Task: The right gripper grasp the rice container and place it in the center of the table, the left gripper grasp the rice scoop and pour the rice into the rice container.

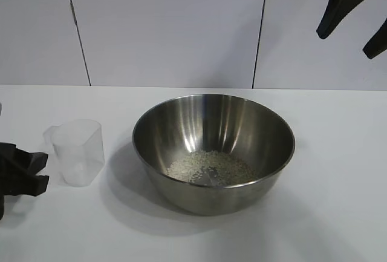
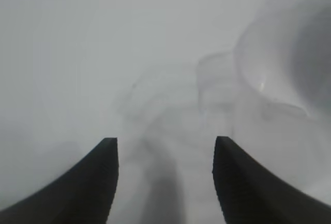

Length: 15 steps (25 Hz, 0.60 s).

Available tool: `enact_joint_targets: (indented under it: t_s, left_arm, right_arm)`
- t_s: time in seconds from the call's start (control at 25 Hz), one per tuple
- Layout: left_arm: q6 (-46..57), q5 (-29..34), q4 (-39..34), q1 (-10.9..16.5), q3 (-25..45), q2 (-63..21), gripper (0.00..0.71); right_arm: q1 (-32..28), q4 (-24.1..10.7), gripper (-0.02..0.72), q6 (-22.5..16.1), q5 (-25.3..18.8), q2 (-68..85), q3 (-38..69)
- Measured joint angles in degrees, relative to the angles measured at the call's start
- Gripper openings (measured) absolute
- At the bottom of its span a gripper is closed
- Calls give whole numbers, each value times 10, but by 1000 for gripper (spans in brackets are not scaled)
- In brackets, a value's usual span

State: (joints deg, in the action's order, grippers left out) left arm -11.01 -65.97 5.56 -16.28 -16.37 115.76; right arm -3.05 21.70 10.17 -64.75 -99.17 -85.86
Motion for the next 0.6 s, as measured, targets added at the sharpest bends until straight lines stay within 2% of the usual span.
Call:
enact_joint_targets:
  t_s: [0.32, 0.6]
  left_arm:
    - [80, 0, 85, 0, 40, -61, 405]
    - [135, 0, 89, 0, 46, -183, 387]
  right_arm:
    - [0, 0, 536, 0, 0, 0, 0]
    - [0, 0, 536, 1, 0, 0, 0]
